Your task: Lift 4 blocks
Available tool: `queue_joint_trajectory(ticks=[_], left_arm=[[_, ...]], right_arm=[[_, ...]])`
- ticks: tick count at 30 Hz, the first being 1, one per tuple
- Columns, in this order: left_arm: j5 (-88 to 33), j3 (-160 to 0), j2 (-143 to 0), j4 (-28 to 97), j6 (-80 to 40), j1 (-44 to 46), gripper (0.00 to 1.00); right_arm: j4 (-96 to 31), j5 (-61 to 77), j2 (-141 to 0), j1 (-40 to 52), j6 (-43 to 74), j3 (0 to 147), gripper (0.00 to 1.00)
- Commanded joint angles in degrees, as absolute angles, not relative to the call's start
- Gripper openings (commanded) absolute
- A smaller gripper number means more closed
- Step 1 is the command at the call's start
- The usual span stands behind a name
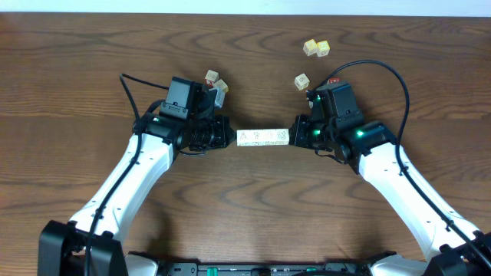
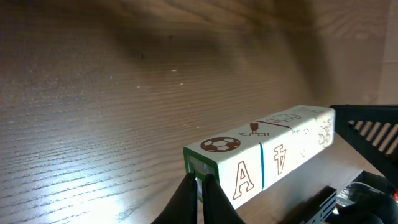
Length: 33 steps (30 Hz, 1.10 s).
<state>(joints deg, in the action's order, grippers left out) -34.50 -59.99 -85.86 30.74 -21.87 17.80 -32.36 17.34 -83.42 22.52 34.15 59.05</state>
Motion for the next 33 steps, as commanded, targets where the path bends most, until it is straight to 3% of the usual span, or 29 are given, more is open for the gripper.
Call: queue_joint_trajectory(ticks=[1,33], left_arm=[[-38.96,-62.11,-87.96,29.89,-22.68,19.75,0.07],[-38.48,-62.11,-90.37,29.91,-22.85,19.75,0.07]], right_arm=[[-31.66,25.52,-83.59,25.23,35.16,59.79,0.01],[-28.99,25.12,-87.66,25.30,34.68,58.24,0.01]])
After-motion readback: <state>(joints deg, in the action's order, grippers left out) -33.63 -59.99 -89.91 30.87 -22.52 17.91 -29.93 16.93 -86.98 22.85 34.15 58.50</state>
